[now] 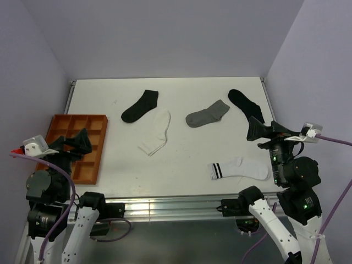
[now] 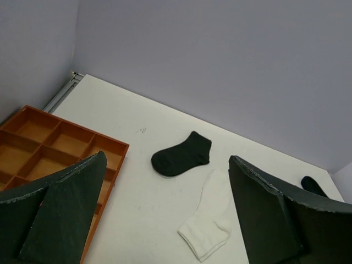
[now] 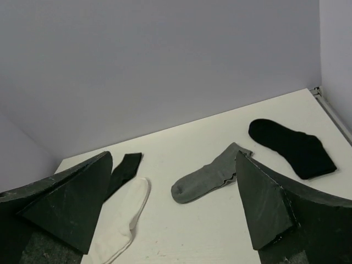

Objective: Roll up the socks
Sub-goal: Roll the sock at the center of the board.

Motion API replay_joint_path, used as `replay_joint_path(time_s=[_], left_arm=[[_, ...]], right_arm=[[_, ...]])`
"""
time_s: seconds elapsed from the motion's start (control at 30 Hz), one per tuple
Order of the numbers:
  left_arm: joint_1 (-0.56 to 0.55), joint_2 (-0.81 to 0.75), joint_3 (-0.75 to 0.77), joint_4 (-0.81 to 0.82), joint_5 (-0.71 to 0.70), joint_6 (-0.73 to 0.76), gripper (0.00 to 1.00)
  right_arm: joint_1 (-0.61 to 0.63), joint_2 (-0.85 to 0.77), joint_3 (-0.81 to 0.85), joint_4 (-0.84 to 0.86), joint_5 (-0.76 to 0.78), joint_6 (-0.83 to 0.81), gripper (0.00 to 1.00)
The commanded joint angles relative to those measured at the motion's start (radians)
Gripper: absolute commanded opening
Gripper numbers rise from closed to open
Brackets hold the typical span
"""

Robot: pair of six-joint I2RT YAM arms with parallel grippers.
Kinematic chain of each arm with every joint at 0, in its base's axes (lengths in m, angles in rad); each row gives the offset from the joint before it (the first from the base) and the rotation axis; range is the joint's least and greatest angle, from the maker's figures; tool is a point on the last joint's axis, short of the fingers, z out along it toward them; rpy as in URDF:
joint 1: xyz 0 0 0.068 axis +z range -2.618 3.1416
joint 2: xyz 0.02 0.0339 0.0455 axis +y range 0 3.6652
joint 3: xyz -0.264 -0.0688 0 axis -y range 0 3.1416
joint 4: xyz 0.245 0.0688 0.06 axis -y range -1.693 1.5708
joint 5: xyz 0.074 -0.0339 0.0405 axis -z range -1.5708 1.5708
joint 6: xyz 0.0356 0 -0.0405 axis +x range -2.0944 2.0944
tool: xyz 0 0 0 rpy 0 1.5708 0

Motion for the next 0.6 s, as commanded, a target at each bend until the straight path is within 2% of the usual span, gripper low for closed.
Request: replay_joint_path(time_s=[0.0,0.27,0.37,0.5,0.57], left_arm=[[-0.002,-0.009,-0.022,0.051,0.024,-0.01,0.99],[-0.002,-0.003,-0.067,0.083,0.076,-0.022,0.99],[-0.002,0.02,-0.078,0.092,0.09,-0.042,0.99],[-0.002,0.087,-0.085,0.109,0.143,-0.048,1.0],[-0.002,0.123,-0.084,0.112,0.154,-0.05,0.99]], right_arm=[[0.007,0.033,0.005,0.026,-0.024,0.012,1.0],[0.007,0.15,0.019,0.032,-0.089,0.094,1.0],[0.007,0.258,0.031,0.044,-0.221,0.078,1.0],[0.01,0.511,0.089,0.041,-0.354,0.046,1.0],[0.017,0.588,0.101,0.09,-0.402,0.029,0.99]])
